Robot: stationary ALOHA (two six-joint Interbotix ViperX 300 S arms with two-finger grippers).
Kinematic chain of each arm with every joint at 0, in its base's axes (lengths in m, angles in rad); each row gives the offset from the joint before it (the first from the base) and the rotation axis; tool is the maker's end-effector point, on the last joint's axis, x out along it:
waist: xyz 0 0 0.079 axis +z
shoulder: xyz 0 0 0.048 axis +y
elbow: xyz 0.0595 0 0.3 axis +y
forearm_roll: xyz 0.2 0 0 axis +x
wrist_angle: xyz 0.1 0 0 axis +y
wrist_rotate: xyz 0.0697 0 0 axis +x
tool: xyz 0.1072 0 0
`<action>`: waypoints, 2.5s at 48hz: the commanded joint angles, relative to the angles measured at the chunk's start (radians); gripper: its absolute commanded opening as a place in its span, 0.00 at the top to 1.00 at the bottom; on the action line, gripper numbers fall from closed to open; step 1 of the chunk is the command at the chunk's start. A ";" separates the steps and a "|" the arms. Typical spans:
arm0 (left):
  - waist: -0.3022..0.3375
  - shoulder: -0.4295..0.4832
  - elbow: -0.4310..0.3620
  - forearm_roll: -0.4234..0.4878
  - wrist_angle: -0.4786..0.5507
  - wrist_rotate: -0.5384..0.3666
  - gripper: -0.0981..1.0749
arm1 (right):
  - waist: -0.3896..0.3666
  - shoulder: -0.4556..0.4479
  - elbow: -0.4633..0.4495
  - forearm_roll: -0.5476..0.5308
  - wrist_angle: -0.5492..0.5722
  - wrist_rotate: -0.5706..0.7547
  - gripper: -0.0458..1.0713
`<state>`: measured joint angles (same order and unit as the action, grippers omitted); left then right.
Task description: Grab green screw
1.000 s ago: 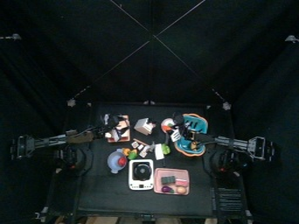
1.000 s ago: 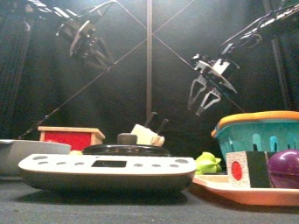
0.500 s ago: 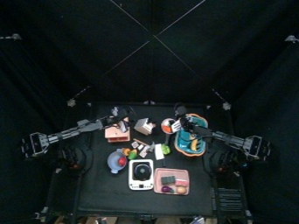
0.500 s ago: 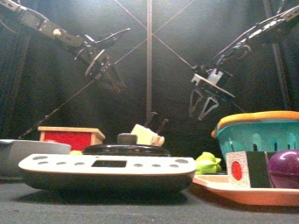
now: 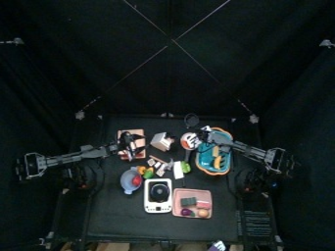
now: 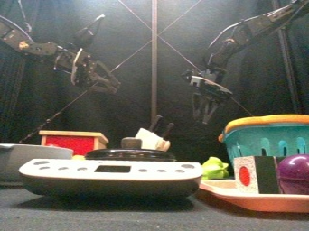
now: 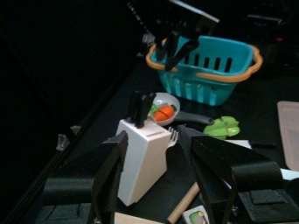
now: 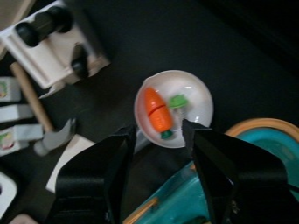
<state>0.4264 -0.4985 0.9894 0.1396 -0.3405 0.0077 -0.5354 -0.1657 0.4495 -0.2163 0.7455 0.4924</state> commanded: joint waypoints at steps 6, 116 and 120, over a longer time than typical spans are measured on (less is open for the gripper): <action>-0.029 -0.023 0.055 -0.003 -0.046 0.002 0.18 | -0.061 0.060 -0.006 0.213 -0.012 -0.199 0.22; -0.032 -0.051 0.121 -0.003 -0.067 0.003 0.18 | -0.146 0.379 -0.216 0.150 0.183 -0.207 0.22; -0.032 -0.051 0.121 -0.005 -0.067 0.003 0.18 | -0.144 0.380 -0.235 0.149 0.196 -0.207 0.22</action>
<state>0.3942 -0.5476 1.1213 0.1365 -0.3988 0.0092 -0.6826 0.2362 0.2546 -0.0660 0.9296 0.2853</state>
